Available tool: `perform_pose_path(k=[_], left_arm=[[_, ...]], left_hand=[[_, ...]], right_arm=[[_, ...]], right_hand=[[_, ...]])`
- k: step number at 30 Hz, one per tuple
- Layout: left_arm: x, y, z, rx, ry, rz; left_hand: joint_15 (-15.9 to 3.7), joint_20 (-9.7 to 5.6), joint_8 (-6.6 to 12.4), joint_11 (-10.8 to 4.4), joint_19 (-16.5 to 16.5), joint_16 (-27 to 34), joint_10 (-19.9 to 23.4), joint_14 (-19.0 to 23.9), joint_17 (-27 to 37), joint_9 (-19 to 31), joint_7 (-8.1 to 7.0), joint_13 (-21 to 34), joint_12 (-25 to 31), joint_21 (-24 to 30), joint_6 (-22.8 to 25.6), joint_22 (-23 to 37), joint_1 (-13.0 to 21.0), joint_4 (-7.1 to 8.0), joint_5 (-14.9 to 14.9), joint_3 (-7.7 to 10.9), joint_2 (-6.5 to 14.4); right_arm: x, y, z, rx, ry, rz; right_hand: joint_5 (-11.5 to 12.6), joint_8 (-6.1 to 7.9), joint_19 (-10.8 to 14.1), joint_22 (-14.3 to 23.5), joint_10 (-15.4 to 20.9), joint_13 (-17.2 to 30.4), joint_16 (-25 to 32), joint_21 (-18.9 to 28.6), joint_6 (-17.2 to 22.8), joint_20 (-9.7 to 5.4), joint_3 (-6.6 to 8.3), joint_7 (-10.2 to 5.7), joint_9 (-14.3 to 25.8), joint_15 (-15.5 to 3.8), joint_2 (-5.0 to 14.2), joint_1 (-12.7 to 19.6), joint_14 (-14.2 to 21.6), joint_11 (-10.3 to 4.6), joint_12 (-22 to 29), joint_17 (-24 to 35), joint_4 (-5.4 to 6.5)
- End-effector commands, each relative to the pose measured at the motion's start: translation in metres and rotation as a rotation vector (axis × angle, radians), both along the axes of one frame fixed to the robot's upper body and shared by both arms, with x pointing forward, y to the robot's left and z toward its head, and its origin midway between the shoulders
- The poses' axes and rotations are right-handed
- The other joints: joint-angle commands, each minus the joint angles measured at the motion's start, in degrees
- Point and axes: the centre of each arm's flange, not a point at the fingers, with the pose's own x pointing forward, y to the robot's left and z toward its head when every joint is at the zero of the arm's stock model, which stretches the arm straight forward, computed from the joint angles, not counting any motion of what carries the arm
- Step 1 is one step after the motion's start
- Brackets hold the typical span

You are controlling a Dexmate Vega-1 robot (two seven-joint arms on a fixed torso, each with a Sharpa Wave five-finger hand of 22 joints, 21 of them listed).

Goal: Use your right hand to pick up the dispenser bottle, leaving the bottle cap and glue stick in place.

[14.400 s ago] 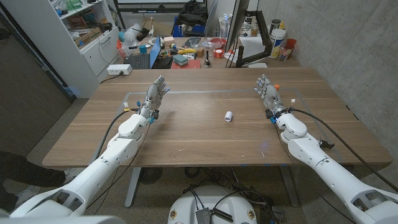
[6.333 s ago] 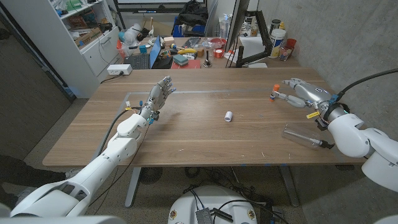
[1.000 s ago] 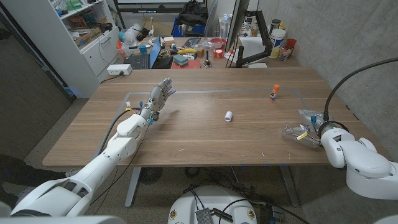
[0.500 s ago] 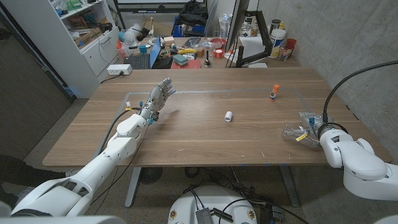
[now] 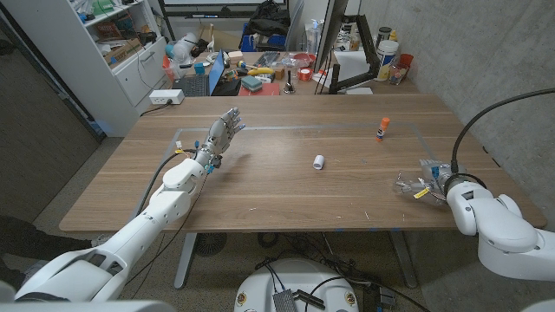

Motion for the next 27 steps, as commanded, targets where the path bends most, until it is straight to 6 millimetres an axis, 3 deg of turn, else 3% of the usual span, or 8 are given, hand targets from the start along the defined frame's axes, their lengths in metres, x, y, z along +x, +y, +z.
perform_pose_path(k=[1,13,17,22,23,24,25,27], left_arm=[[-0.001,0.0,-0.001,0.003,0.004,0.005],[0.0,0.002,-0.003,-0.002,0.007,0.01],[0.0,0.003,-0.003,-0.004,0.007,0.009],[0.0,0.005,-0.002,-0.008,0.005,0.01],[0.0,0.005,-0.002,-0.009,0.005,0.01],[0.0,0.005,-0.002,-0.009,0.005,0.01],[0.0,0.006,-0.002,-0.009,0.005,0.01],[0.0,0.006,-0.002,-0.009,0.005,0.009]], left_hand=[[-1.2,-0.67,0.29,0.21,-4.0,0.1,-1.2,-2.1,0.1,0.3,0.19,0.1,0.3,-0.1,-2.7,0.2,0.0,-0.04,0.4,-0.07,3.4],[-1.15,-0.63,0.28,0.21,-3.9,0.2,-1.2,-2.1,0.1,0.3,0.17,0.1,0.3,-0.2,-2.7,0.2,0.0,-0.01,0.4,-0.16,3.3],[-1.21,-0.65,0.27,0.26,-4.0,0.2,-1.1,-2.1,0.1,0.3,0.18,0.1,0.3,-0.3,-2.7,0.2,-0.1,0.0,0.4,-0.19,3.3],[-1.18,-0.59,0.28,0.33,-3.9,0.2,-1.1,-2.1,0.2,0.3,0.19,0.1,0.3,-0.3,-2.7,0.2,-0.1,0.01,0.4,-0.23,3.3],[-1.19,-0.59,0.28,0.32,-3.9,0.2,-1.1,-2.1,0.2,0.3,0.21,0.1,0.3,-0.3,-2.7,0.2,-0.1,0.01,0.4,-0.24,3.3],[-1.24,-0.64,0.28,0.28,-3.9,0.2,-1.2,-2.1,0.2,0.3,0.17,0.1,0.3,-0.3,-2.7,0.2,-0.1,0.01,0.4,-0.24,3.3],[-1.24,-0.61,0.28,0.31,-3.9,0.2,-1.2,-2.1,0.2,0.3,0.19,0.1,0.3,-0.4,-2.7,0.2,-0.1,0.01,0.4,-0.26,3.3],[-1.25,-0.65,0.28,0.26,-3.9,0.1,-1.2,-2.1,0.2,0.3,0.2,0.1,0.3,-0.4,-2.7,0.2,-0.1,0.02,0.4,-0.27,3.3]], right_arm=[[0.002,-0.001,-0.005,0.003,0.014,-0.009],[0.005,0.006,-0.004,-0.017,0.002,0.011],[0.005,0.008,-0.004,-0.033,0.001,0.014],[0.005,0.01,-0.004,-0.046,0.0,0.018],[0.005,0.01,-0.004,-0.046,0.003,0.018],[0.005,0.01,-0.004,-0.048,0.003,0.017],[0.005,0.011,-0.004,-0.049,0.004,0.017],[0.005,0.011,-0.004,-0.048,0.002,0.017]], right_hand=[[0.5,-0.02,0.9,0.2,-0.5,0.3,-0.1,0.0,-0.7,0.25,-0.27,-0.17,0.2,0.0,0.16,0.5,-0.5,0.01,-0.3,0.3,-0.23],[1.1,0.23,2.4,0.1,-0.3,0.3,0.1,0.3,-0.8,0.39,0.04,-0.93,0.3,-0.23,1.19,2.2,0.0,-0.38,-0.1,0.3,-0.48],[1.8,1.0,3.2,0.1,1.2,0.2,0.4,0.3,0.7,0.23,0.54,-1.4,0.3,-0.82,2.26,4.2,1.2,-0.92,0.6,0.2,-0.78],[2.5,1.57,3.7,0.1,2.5,0.2,0.4,0.1,2.3,0.22,0.89,-5.59,0.3,-1.24,3.0,6.8,1.8,-1.72,0.9,0.2,-1.1],[2.6,1.74,3.7,0.1,2.7,0.2,0.3,0.0,2.9,0.23,0.95,-6.79,0.3,-1.23,3.19,7.3,1.9,-1.61,1.0,0.2,-1.1],[2.9,2.19,3.8,0.1,2.9,0.2,0.2,-0.2,4.6,0.21,0.81,-9.15,0.3,-1.14,3.25,8.0,2.0,-1.76,1.0,0.2,-0.99],[3.0,2.5,3.8,0.1,3.2,0.2,0.2,-0.2,5.7,0.21,0.65,-10.05,0.3,-1.15,3.18,8.1,2.0,-1.79,1.0,0.2,-0.86],[3.0,2.68,3.8,0.1,3.4,0.2,0.2,-0.3,6.4,0.24,0.53,-10.43,0.2,-1.16,3.16,8.1,2.0,-1.94,1.1,0.2,-0.76]])
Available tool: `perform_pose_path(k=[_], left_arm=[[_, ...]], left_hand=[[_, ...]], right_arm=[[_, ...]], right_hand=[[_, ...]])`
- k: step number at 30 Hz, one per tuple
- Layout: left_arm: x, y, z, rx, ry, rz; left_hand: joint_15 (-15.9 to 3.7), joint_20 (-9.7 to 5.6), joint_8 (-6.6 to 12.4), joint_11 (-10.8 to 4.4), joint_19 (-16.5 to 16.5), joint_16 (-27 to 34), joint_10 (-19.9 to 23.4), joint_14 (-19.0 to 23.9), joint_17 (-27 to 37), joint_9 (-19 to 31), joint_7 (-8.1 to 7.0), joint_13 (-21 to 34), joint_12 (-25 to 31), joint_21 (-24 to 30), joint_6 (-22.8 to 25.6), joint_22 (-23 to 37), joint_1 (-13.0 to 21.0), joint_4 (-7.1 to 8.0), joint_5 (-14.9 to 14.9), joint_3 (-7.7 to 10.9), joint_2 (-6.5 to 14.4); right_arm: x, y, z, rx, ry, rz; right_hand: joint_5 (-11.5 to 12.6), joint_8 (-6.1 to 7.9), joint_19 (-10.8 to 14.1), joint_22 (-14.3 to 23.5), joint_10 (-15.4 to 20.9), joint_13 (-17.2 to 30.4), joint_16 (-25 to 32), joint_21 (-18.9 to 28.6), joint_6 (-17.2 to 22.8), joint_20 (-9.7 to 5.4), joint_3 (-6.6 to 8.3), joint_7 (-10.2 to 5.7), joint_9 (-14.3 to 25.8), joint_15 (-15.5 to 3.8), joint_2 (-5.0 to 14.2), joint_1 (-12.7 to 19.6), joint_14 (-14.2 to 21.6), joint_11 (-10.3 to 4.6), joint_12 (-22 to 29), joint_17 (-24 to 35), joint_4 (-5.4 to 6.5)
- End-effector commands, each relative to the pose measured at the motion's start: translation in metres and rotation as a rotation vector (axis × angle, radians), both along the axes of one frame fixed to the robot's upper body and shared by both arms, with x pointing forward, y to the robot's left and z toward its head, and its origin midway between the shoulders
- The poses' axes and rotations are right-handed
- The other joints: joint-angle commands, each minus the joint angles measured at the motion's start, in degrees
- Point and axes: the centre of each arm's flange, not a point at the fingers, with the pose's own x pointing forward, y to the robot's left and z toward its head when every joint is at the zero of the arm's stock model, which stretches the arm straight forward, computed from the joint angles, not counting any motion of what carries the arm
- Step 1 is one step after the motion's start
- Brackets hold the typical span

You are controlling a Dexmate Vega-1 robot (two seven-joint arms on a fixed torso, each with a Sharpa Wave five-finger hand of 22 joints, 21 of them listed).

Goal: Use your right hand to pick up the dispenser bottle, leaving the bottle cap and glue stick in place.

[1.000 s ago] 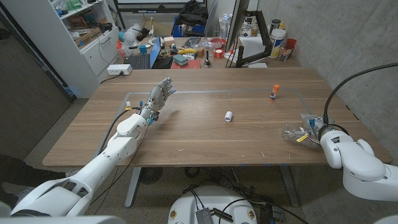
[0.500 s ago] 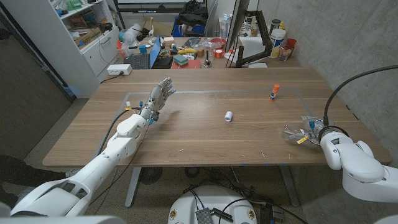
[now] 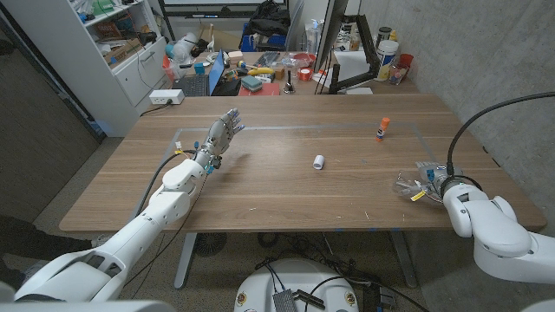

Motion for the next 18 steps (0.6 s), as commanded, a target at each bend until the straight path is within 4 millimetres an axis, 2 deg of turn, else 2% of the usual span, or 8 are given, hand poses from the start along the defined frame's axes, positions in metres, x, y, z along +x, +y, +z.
perform_pose_path(k=[1,3,5,7,10,12,14,18], left_arm=[[0.0007,0.0036,0.0005,-0.007,-0.004,0.0],[0.001,0.004,0.0004,-0.009,-0.004,-0.001],[0.0011,0.0044,0.0005,-0.009,-0.005,-0.001],[0.0012,0.0048,0.0006,-0.011,-0.005,-0.001],[0.0015,0.0053,0.0008,-0.012,-0.005,-0.001],[0.0017,0.0054,0.0008,-0.014,-0.005,-0.001],[0.0018,0.0055,0.0007,-0.015,-0.005,-0.001],[0.0021,0.0051,0.0008,-0.016,-0.006,0.001]], left_hand=[[-1.21,-0.65,0.29,0.26,-3.9,0.2,-1.2,-2.1,0.2,0.3,0.23,0.1,0.3,-0.4,-2.7,0.2,-0.1,0.02,0.2,-0.28,3.3],[-1.24,-0.64,0.28,0.32,-3.9,0.2,-1.2,-2.1,0.2,0.3,0.21,0.1,0.3,-0.4,-2.7,0.2,-0.2,0.03,0.2,-0.3,3.3],[-1.25,-0.67,0.29,0.31,-3.9,0.2,-1.1,-2.0,0.2,0.3,0.22,0.1,0.3,-0.4,-2.7,0.2,-0.2,0.03,0.2,-0.32,3.3],[-1.22,-0.63,0.28,0.32,-3.9,0.2,-1.1,-2.1,0.2,0.3,0.22,0.1,0.3,-0.4,-2.7,0.2,-0.2,0.03,0.2,-0.33,3.3],[-1.21,-0.68,0.29,0.32,-3.9,0.2,-1.2,-2.1,0.2,0.3,0.22,0.1,0.3,-0.5,-2.7,0.2,-0.2,0.04,0.3,-0.37,3.3],[-1.21,-0.65,0.29,0.33,-3.9,0.2,-1.2,-2.1,0.2,0.3,0.26,0.1,0.3,-0.5,-2.7,0.2,-0.2,0.05,0.3,-0.39,3.2],[-1.23,-0.7,0.3,0.3,-3.8,0.2,-1.1,-2.1,0.2,0.3,0.24,0.1,0.3,-0.5,-2.7,0.2,-0.3,0.05,0.3,-0.43,3.2],[-1.19,-0.71,0.3,0.28,-3.8,0.2,-1.1,-2.0,0.2,0.3,0.21,0.1,0.3,-0.5,-2.7,0.2,-0.3,0.06,0.3,-0.48,3.2]], right_arm=[[0.0007,0.0046,0.0004,-0.024,0.001,0.005],[0.0009,0.0052,0.0005,-0.025,0.004,0.003],[0.0009,0.0054,0.0009,-0.025,0.001,0.002],[0.0009,0.0056,0.0012,-0.027,0.001,0.001],[0.0018,0.0068,0.0015,-0.035,0.007,-0.004],[0.0025,0.0074,0.0016,-0.036,0.007,-0.006],[0.0033,0.008,0.0015,-0.046,0.008,-0.009],[0.0043,0.0087,0.0017,-0.056,0.009,-0.014]], right_hand=[[0.5,0.61,0.8,0.1,0.8,0.2,0.2,-0.3,1.9,-0.03,-0.12,-2.01,0.2,-0.13,-0.04,0.8,0.5,-0.25,0.3,0.2,0.21],[0.7,1.24,0.8,0.2,1.0,0.2,0.2,-0.4,4.2,-0.12,-0.32,-2.86,0.2,-0.23,0.16,0.8,0.6,-0.23,0.3,0.3,0.52],[0.9,1.94,0.9,0.2,1.4,0.2,0.1,-0.5,6.8,-0.16,-0.48,-2.78,0.1,-0.35,0.31,1.0,0.7,-0.41,0.4,0.2,0.67],[1.3,3.39,1.1,0.2,2.1,0.1,0.0,-0.8,13.2,-0.33,-1.0,-3.62,0.0,-0.49,0.48,1.6,0.8,-1.1,0.4,0.2,0.96],[1.7,4.51,1.3,0.2,2.6,0.1,0.0,-1.0,18.5,-0.48,-1.05,-4.38,-0.1,-0.7,1.14,2.5,0.9,-1.98,0.5,0.1,1.02],[2.0,4.94,1.6,0.2,2.8,0.0,0.0,-1.0,21.0,-0.52,-0.91,-3.51,-0.1,-0.83,1.65,3.4,1.0,-2.11,0.4,0.1,0.89],[2.4,5.03,2.2,0.2,3.7,0.0,0.1,-0.9,22.3,-0.71,-0.56,-3.0,-0.2,-1.31,2.38,4.5,1.5,-2.29,0.7,0.1,0.71],[3.9,2.78,6.9,0.1,6.3,0.0,0.6,0.5,20.7,-2.19,1.04,-3.57,-0.2,-3.25,4.23,10.2,5.0,-2.66,1.2,0.0,-0.67]])
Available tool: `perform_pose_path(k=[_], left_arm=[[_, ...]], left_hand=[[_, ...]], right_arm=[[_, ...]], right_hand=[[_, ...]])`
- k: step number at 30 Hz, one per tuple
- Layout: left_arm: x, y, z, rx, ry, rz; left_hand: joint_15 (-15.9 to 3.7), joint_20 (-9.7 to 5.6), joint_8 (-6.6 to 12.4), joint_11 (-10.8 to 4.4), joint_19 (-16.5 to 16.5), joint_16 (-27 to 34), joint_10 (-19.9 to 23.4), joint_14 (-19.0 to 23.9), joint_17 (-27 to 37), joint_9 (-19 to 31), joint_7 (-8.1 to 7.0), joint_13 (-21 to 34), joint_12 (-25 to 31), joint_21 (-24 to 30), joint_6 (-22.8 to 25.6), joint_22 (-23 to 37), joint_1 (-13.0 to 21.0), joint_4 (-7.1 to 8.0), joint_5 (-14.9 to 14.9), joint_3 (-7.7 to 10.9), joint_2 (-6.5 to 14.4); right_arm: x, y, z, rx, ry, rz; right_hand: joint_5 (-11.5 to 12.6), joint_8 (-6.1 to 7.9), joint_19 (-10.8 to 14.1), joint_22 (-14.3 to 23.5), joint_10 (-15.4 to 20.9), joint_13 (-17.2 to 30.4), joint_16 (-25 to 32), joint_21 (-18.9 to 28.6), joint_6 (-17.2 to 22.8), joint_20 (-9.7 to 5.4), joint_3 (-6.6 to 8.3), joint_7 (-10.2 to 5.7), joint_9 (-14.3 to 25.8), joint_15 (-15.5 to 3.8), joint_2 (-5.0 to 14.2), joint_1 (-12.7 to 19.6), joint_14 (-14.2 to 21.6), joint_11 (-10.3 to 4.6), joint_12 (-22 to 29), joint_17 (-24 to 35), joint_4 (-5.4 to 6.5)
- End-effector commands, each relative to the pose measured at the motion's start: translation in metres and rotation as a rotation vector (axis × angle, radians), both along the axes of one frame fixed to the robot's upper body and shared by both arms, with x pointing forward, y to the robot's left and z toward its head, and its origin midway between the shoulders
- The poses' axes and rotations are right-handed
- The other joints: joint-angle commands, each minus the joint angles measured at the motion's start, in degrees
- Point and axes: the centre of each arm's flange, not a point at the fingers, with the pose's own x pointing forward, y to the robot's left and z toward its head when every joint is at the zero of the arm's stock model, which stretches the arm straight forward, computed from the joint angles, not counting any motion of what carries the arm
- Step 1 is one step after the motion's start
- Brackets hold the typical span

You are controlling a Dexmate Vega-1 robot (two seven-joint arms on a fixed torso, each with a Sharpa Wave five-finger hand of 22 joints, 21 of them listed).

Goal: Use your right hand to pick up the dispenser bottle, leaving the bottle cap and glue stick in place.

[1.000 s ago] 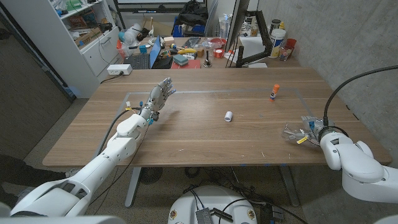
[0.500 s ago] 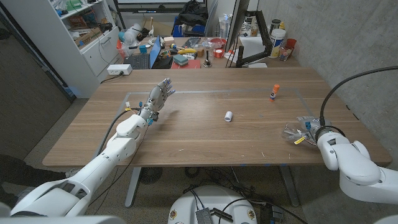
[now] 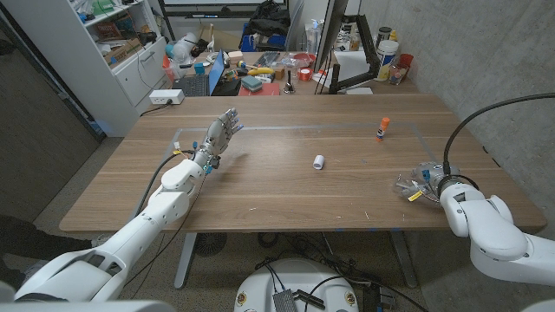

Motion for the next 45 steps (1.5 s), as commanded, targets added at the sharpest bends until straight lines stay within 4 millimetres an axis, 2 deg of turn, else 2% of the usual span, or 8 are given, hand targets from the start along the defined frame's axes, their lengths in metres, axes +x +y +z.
perform_pose_path(k=[1,5,9,13,16,26,32,45], left_arm=[[0.001,0.0,0.001,-0.008,-0.003,0.0],[0.0,-0.001,0.001,-0.008,-0.005,0.001],[-0.001,-0.002,0.002,-0.008,-0.007,0.004],[-0.002,-0.004,0.002,-0.006,-0.008,0.007],[-0.003,-0.005,0.002,-0.005,-0.007,0.009],[-0.005,-0.008,0.003,0.001,-0.009,0.011],[-0.006,-0.009,0.003,0.002,-0.008,0.012],[-0.008,-0.01,0.002,0.004,-0.011,0.011]], left_hand=[[-1.2,-0.68,0.3,0.29,-3.8,0.2,-1.1,-2.1,0.2,0.3,0.19,0.1,0.3,-0.1,-2.7,0.2,-0.3,-0.1,0.3,-0.33,3.2],[-1.2,-0.68,0.33,0.35,-3.8,0.2,-1.1,-2.0,0.2,0.3,0.14,0.1,0.3,-0.2,-2.6,0.2,-0.3,-0.09,0.3,-0.39,3.1],[-1.13,-0.61,0.35,0.42,-3.7,0.2,-1.0,-2.0,0.2,0.3,0.07,0.1,0.3,-0.2,-2.5,0.3,-0.4,-0.06,0.3,-0.45,3.1],[-1.06,-0.6,0.37,0.39,-3.6,0.2,-1.0,-2.0,0.2,0.3,0.02,0.1,0.3,-0.2,-2.4,0.3,-0.5,-0.04,0.3,-0.51,3.1],[-1.07,-0.63,0.38,0.42,-3.6,0.2,-1.0,-1.9,0.2,0.3,0.0,0.1,0.3,-0.2,-2.4,0.3,-0.5,-0.02,0.3,-0.55,3.1],[-1.05,-0.67,0.37,0.4,-3.5,0.2,-1.0,-1.9,0.2,0.3,0.02,0.1,0.3,-0.3,-2.4,0.3,-0.6,0.02,0.4,-0.66,3.1],[-1.08,-0.64,0.37,0.44,-3.5,0.2,-1.0,-1.9,0.2,0.3,0.04,0.1,0.3,-0.3,-2.3,0.3,-0.6,0.02,0.4,-0.72,3.1],[-1.1,-0.62,0.33,0.4,-3.5,0.2,-1.1,-2.0,0.2,0.3,0.04,0.1,0.3,-0.4,-2.4,0.3,-0.7,0.02,0.5,-0.85,3.1]], right_arm=[[0.003,0.003,0.0,-0.028,0.007,-0.017],[0.005,0.003,0.0,-0.038,0.013,-0.032],[0.007,0.001,0.0,-0.035,0.019,-0.048],[0.01,-0.001,-0.001,-0.018,0.014,-0.052],[0.011,-0.002,-0.002,-0.012,0.009,-0.05],[0.009,-0.006,0.0,0.015,-0.043,-0.023],[0.003,-0.008,0.004,0.023,-0.114,0.011],[-0.01,-0.007,0.012,0.021,-0.234,0.076]], right_hand=[[1.6,-2.16,5.2,0.2,2.3,0.1,0.7,1.7,-1.3,-1.77,1.59,-0.52,0.0,-1.99,1.49,5.9,3.7,-0.35,0.4,0.1,-1.37],[3.0,-3.84,11.2,0.4,3.8,0.1,0.9,3.9,-2.4,-2.93,3.17,-0.2,0.1,-4.2,2.25,12.5,7.8,-0.76,0.4,0.2,-1.96],[4.2,-5.06,20.1,1.2,5.3,0.2,1.2,8.2,-3.2,-6.15,5.25,-0.42,0.3,-8.28,3.51,20.4,13.5,-1.85,0.1,0.5,-1.87],[4.3,-5.63,24.2,1.9,8.7,0.2,1.8,11.2,-4.0,-9.05,6.8,-0.99,0.3,-10.73,4.87,26.1,19.4,-2.64,0.8,0.8,-1.8],[2.8,-5.89,28.1,4.0,14.9,0.3,2.6,16.8,-4.0,-10.67,8.17,-1.14,0.3,-11.3,6.83,33.4,28.6,-3.18,1.8,1.4,-1.65],[-5.0,-4.22,30.4,12.1,30.5,2.5,8.1,35.0,7.1,-11.07,5.54,-0.51,0.8,-11.72,9.15,47.3,48.5,-2.96,6.0,5.7,-1.11],[-7.2,-2.63,30.2,14.1,34.0,3.8,10.7,41.4,15.4,-10.96,3.41,0.34,1.3,-11.74,8.81,51.2,51.0,-2.31,7.4,7.7,-0.73],[-8.3,-1.54,27.8,15.1,39.2,5.1,11.3,45.9,21.5,-10.29,2.12,1.09,1.8,-11.67,10.39,51.4,52.6,-1.48,9.5,8.0,0.94]])
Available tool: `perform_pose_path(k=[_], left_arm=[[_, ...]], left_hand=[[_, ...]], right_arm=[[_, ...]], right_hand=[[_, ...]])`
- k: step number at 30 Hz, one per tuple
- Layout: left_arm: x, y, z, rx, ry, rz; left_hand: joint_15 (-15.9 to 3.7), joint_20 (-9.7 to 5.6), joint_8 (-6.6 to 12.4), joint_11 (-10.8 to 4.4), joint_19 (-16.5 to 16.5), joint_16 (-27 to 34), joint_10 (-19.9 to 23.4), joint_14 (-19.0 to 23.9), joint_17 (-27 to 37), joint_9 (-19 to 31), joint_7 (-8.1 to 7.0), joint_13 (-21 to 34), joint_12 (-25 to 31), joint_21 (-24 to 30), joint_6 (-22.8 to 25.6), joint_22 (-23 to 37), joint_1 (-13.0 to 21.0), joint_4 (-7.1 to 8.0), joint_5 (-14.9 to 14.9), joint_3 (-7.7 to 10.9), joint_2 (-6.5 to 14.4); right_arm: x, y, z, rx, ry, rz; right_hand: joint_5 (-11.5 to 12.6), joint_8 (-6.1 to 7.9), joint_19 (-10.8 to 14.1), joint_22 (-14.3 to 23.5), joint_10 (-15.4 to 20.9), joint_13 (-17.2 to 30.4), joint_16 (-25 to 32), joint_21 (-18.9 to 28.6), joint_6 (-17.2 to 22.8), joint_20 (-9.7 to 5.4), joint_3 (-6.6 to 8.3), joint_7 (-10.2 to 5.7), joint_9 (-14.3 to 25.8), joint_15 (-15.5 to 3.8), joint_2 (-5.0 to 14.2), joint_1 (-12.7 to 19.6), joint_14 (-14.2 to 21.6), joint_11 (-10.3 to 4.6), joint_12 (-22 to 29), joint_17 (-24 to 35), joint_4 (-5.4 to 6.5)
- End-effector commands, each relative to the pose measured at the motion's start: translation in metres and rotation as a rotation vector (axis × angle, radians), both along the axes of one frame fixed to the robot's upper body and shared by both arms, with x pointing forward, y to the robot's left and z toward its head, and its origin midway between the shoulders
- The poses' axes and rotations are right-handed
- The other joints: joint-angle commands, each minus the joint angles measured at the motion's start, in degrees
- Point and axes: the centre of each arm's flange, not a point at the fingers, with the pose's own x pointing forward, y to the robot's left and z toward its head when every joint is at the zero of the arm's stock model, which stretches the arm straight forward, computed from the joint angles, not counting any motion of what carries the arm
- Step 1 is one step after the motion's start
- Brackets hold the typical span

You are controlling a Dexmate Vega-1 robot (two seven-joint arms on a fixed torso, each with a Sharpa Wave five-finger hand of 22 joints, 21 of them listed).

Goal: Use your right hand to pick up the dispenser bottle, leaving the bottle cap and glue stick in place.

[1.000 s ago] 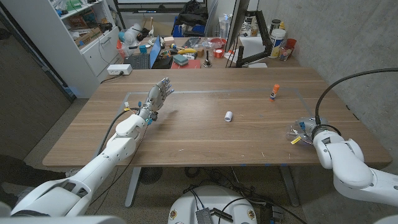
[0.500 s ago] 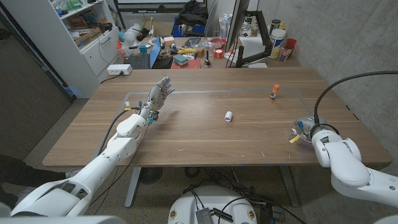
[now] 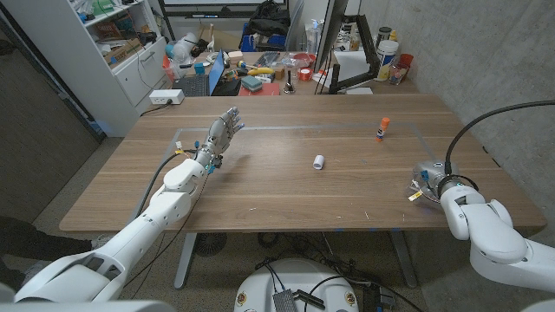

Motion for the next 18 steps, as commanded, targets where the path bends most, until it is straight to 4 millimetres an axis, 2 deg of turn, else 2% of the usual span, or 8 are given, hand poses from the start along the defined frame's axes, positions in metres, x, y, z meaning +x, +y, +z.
perform_pose_path(k=[1,18], left_arm=[[-0.002,-0.001,-0.001,0.002,-0.001,0.0],[-0.006,0.009,-0.001,-0.005,-0.005,0.01]], left_hand=[[-1.12,-0.69,0.33,0.34,-3.5,0.2,-1.1,-2.0,0.2,0.3,0.0,0.1,0.3,-0.2,-2.4,0.3,-0.6,-0.09,0.5,-0.28,3.0],[-1.19,-0.71,0.31,0.43,-3.5,0.2,-1.1,-2.0,0.2,0.3,0.09,0.1,0.3,-0.3,-2.4,0.3,-0.6,-0.12,0.5,-0.34,3.1]], right_arm=[[-0.011,0.0,0.009,0.003,-0.098,0.047],[-0.018,0.009,0.022,0.011,-0.202,0.108]], right_hand=[[-0.1,0.21,-0.9,-0.4,0.8,0.7,0.2,0.3,3.1,-7.63,-0.23,-2.26,0.1,-12.85,18.35,16.5,6.8,-0.14,0.5,0.0,1.0],[0.2,0.07,-2.4,-1.1,1.3,1.1,0.0,0.3,4.0,-7.74,-0.34,-2.13,0.1,-12.72,19.13,15.8,7.3,0.31,0.8,0.2,1.84]])
